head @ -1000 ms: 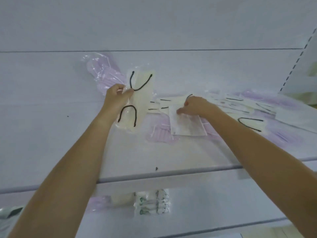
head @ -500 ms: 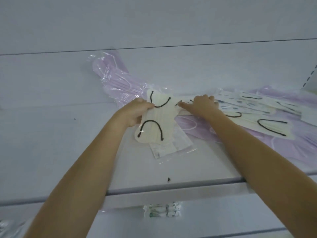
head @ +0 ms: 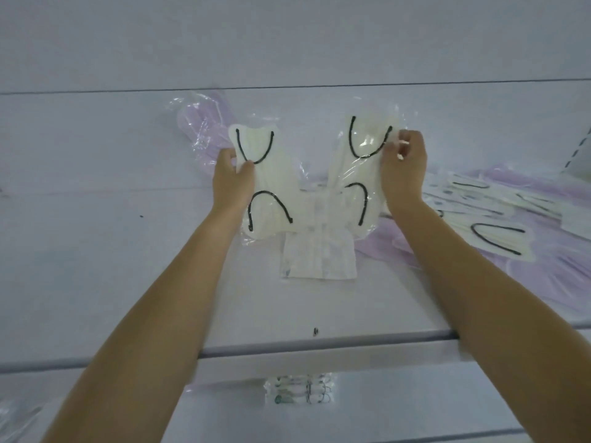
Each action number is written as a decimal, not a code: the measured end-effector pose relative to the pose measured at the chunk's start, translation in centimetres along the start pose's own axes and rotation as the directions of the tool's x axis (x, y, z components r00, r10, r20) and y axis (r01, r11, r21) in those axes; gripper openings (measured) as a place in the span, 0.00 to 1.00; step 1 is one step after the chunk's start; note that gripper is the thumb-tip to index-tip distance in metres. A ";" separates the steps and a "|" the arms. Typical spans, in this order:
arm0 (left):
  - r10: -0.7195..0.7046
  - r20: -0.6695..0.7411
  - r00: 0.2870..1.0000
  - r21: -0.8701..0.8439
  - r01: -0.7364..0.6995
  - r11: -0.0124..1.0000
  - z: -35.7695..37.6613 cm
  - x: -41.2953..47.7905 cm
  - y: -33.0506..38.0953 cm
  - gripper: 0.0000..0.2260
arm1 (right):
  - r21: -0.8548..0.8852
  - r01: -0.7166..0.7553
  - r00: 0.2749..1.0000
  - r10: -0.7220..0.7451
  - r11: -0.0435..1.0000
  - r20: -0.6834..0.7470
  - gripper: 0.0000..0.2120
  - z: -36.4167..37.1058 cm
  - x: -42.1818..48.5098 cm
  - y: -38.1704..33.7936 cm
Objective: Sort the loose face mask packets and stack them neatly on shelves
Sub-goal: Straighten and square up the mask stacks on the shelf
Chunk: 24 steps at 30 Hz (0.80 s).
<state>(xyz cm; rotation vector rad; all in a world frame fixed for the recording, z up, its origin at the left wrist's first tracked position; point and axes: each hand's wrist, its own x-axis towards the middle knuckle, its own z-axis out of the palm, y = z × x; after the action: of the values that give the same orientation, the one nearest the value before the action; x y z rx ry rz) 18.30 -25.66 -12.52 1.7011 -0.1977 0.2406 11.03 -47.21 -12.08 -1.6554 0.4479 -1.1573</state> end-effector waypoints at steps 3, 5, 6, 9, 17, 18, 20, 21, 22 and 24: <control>-0.039 -0.005 0.999 -0.024 0.039 0.999 0.3 0.2 0.1 0.05 | 0.225 -0.174 0.979 0.194 0.959 -0.069 0.07 -1.3 1.4 0.3; -0.053 -0.004 0.999 -0.016 0.052 0.998 0.5 0.2 0.1 0.05 | 0.334 -0.222 0.959 0.266 0.916 -0.095 0.10 -2.4 2.2 0.2; -0.052 -0.004 0.999 -0.018 0.052 0.998 0.5 0.3 0.1 0.04 | 0.374 -0.219 0.952 0.282 0.901 -0.121 0.10 -3.0 2.6 0.1; -0.038 -0.032 0.999 -0.030 0.037 0.999 0.5 0.3 0.0 0.08 | 0.438 -0.225 0.898 0.360 0.870 -0.253 0.08 -5.0 3.5 0.0; -0.115 0.144 0.983 -0.070 0.126 0.990 0.8 0.0 0.4 0.19 | 0.322 -0.420 0.907 0.409 0.849 0.103 0.09 -3.9 1.8 -0.3; -0.131 0.226 0.965 -0.087 0.153 0.984 1.1 -0.1 0.6 0.19 | 0.263 -0.389 0.920 0.356 0.883 0.164 0.09 -2.8 0.9 -0.7; -0.191 0.412 0.891 -0.083 0.246 0.966 1.4 -0.9 0.9 0.22 | 0.171 -0.313 0.925 0.259 0.934 0.278 0.15 -0.9 -1.0 -0.8; -0.194 0.491 0.849 -0.066 0.259 0.964 1.5 -1.4 0.9 0.25 | 0.140 -0.279 0.913 0.217 0.950 0.347 0.16 -0.1 -1.9 -0.7; -0.167 0.541 0.824 -0.058 0.235 0.970 1.7 -1.7 0.5 0.25 | 0.114 -0.252 0.890 0.184 0.961 0.417 0.17 0.5 -2.5 -0.5; -0.096 0.539 0.837 -0.044 0.142 0.989 2.0 -2.0 -0.3 0.24 | 0.041 -0.212 0.838 0.160 0.976 0.522 0.20 1.0 -2.7 -0.1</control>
<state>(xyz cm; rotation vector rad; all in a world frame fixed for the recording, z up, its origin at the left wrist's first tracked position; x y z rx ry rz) 16.58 -27.60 -13.66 1.6570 -0.5074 -0.3455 10.58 -44.68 -13.29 -1.7121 0.1954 -0.5414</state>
